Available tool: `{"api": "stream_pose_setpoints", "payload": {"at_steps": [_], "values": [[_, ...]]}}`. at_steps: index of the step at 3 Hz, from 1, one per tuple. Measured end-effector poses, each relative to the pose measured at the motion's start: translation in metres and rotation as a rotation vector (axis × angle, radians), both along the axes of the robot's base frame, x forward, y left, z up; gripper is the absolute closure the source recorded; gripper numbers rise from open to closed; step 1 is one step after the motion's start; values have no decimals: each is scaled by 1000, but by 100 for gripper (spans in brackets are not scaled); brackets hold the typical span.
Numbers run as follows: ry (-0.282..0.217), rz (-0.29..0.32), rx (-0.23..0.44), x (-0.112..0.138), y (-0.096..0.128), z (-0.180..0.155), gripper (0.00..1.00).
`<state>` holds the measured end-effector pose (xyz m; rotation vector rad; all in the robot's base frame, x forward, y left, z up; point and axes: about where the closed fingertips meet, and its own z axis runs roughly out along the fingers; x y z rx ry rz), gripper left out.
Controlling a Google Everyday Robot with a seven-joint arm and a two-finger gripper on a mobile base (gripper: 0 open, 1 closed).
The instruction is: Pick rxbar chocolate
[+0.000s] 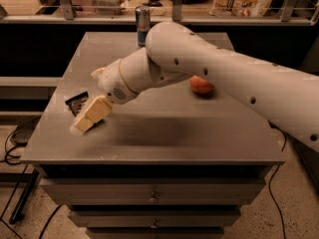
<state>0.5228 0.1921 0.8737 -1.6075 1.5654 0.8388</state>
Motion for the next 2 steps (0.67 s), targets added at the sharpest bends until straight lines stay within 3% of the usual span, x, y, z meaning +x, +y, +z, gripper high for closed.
{"api": "stream_pose_setpoints", "payload": {"at_steps": [1,2], "values": [[-18,4,2,9,16,-15,0],[-19,-26,-8,17,19,-29,0]]}}
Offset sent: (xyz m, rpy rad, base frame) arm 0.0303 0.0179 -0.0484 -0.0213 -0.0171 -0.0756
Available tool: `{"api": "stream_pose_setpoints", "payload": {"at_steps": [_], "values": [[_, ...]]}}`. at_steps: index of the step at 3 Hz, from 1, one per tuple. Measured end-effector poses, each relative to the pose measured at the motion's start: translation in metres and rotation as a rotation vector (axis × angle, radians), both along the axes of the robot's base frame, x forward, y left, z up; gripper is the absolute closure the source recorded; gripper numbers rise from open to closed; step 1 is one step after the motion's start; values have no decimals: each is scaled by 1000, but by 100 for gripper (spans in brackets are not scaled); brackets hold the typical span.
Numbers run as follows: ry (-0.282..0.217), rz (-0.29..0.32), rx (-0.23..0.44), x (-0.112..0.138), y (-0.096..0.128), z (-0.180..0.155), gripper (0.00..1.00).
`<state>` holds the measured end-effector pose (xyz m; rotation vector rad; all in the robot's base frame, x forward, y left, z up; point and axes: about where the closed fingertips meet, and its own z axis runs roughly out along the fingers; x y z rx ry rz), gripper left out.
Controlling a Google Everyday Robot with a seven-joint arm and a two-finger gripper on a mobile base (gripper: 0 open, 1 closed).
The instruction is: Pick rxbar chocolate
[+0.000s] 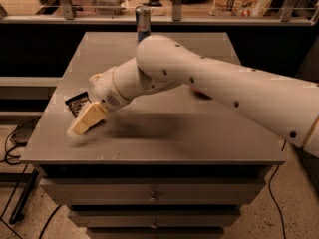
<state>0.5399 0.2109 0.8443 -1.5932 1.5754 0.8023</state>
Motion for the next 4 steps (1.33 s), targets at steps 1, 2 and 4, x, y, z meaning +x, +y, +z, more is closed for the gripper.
{"api": "stream_pose_setpoints", "payload": {"at_steps": [1,2,4], "values": [[4,-26,-15,5,-1,-10,13],[7,-49,-15,7,-6,-12,44],[-4,-37,18,5,-9,-1,91]]}}
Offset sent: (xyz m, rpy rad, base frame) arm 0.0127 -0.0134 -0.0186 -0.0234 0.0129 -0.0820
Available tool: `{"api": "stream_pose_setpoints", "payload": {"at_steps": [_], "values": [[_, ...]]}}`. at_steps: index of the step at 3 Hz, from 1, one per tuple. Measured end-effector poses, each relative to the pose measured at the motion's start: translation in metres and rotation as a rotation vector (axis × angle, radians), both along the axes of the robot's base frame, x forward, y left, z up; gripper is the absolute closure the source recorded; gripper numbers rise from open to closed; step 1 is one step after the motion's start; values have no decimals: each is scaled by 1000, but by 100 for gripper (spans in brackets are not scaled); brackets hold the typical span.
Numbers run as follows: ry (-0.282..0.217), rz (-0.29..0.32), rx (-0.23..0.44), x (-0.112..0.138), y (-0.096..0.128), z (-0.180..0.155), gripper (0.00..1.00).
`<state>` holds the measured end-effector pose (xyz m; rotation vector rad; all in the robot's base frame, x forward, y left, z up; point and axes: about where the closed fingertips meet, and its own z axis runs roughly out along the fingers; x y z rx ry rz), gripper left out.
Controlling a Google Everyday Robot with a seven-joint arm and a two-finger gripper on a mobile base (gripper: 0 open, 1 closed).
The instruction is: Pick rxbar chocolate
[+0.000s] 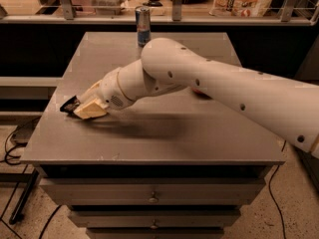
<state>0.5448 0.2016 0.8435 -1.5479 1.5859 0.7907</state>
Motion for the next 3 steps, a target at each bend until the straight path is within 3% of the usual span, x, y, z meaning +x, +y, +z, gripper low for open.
{"api": "stream_pose_setpoints", "payload": {"at_steps": [1,3], "values": [[-69,35,25,2,-3,40,100],[-280,116,84,11,-27,166,100]]}}
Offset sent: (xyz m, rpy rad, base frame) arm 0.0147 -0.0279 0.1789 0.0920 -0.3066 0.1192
